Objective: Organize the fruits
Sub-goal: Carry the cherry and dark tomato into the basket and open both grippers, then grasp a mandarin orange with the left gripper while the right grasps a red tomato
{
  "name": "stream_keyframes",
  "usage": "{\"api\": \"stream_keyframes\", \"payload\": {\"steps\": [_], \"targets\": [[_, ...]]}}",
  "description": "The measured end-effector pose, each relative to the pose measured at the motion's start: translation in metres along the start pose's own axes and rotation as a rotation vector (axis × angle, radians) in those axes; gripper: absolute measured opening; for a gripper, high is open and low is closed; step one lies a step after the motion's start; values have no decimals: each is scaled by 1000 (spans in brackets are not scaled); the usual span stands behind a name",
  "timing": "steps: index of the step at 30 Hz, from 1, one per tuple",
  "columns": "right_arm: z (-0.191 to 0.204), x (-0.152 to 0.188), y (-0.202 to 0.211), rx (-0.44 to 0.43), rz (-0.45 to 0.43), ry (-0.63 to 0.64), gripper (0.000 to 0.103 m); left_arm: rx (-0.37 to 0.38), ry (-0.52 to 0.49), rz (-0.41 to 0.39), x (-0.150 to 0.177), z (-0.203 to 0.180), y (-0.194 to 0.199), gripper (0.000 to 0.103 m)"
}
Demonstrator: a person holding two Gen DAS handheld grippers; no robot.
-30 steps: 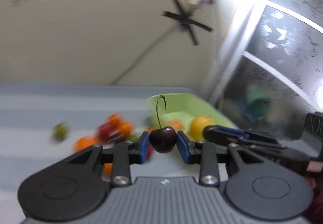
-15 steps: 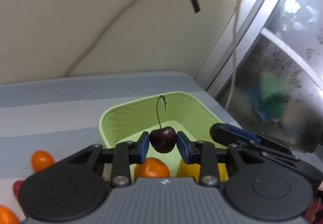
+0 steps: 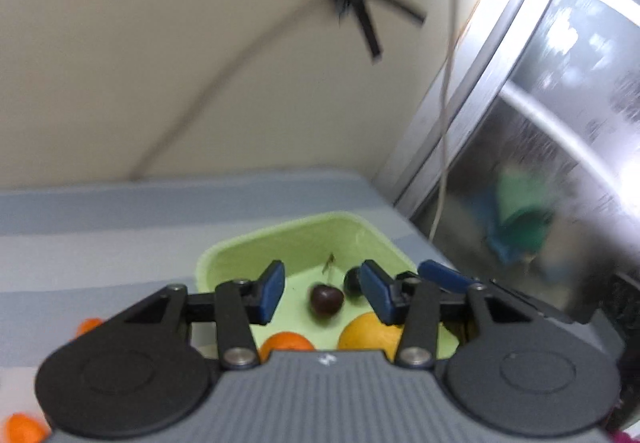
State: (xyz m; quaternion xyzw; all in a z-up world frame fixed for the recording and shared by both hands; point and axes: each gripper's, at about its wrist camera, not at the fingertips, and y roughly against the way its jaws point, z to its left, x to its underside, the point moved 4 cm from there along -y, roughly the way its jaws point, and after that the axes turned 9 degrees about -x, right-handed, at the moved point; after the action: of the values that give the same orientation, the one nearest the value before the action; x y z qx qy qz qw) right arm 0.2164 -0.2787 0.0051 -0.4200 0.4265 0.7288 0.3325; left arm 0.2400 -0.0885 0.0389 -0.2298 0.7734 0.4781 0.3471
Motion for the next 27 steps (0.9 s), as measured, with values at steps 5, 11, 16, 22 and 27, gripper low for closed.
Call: {"api": "stream_keyframes", "payload": {"steps": [5,11,16,22,27], "targets": [[34,-11,44,-75,-99,40,45,-93,39,-135,12,50,99,43],[102,9,76,-226,-80,147,41,-275,84,-102,70,100,155,43],[140,45,56,-245,59,209,36,-259,138,-9,103,111,132,43],[158,59,19,-189,179,308,35,-229,148,33,106,107,94,48],[161,71,-4,-152,253,382,35,-220,158,34,104,106,77,54]]}}
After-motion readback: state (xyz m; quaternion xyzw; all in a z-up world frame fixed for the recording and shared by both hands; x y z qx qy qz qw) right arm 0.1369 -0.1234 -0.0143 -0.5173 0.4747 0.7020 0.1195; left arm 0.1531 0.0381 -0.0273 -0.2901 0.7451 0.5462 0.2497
